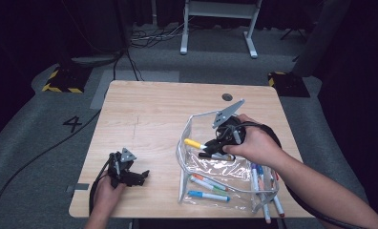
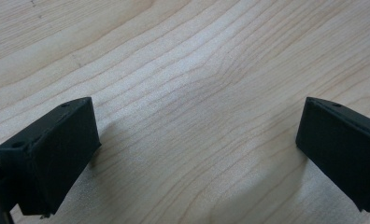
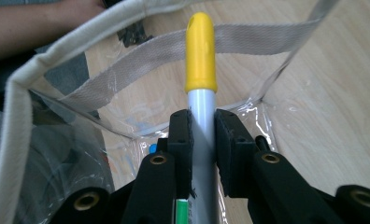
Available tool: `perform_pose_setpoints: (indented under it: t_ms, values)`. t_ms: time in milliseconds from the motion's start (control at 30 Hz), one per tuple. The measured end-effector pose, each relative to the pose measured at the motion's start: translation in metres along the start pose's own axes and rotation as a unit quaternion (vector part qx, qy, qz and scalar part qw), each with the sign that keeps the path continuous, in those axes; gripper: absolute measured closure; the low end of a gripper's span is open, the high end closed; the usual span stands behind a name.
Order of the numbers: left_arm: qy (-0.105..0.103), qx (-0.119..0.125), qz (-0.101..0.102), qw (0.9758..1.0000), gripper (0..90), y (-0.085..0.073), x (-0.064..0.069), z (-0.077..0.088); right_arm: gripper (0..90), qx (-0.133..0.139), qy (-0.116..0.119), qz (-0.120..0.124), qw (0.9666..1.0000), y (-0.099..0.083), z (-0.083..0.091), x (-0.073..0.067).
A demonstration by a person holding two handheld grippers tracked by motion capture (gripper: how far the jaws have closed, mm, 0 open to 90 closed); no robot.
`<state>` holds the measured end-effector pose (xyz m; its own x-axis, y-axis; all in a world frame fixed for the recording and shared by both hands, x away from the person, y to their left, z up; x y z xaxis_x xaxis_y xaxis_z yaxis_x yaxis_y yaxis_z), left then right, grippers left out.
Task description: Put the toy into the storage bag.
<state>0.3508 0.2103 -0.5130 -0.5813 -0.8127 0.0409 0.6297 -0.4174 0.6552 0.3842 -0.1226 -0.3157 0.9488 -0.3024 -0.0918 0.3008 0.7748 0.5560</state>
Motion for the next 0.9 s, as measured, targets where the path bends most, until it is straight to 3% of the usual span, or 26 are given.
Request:
perform_pose_setpoints:
  t_ms: [433, 900]
  values:
    - [0.0, 0.0, 0.0, 1.0, 0.0, 0.0, 0.0, 0.0, 77.3, -0.075, 0.02, -0.012, 0.9969, -0.015, -0.045, 0.01]
    - [0.0, 0.0, 0.0, 1.0, 0.0, 0.0, 0.0, 0.0, 77.2, -0.165, 0.025, -0.007, 0.9859, -0.02, -0.077, 0.014]
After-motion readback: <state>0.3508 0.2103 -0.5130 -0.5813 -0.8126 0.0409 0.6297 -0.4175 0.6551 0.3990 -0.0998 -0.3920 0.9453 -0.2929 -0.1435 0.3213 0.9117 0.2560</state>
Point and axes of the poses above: each handheld gripper's, and its own axes: z roughly backward along the jaws, y roughly out of its top, x roughly to its right, the point moved 1 cm from there along -z, roughly forward along the jaws, and after that the axes turned 1 degree about -y, right-handed, at the moved point
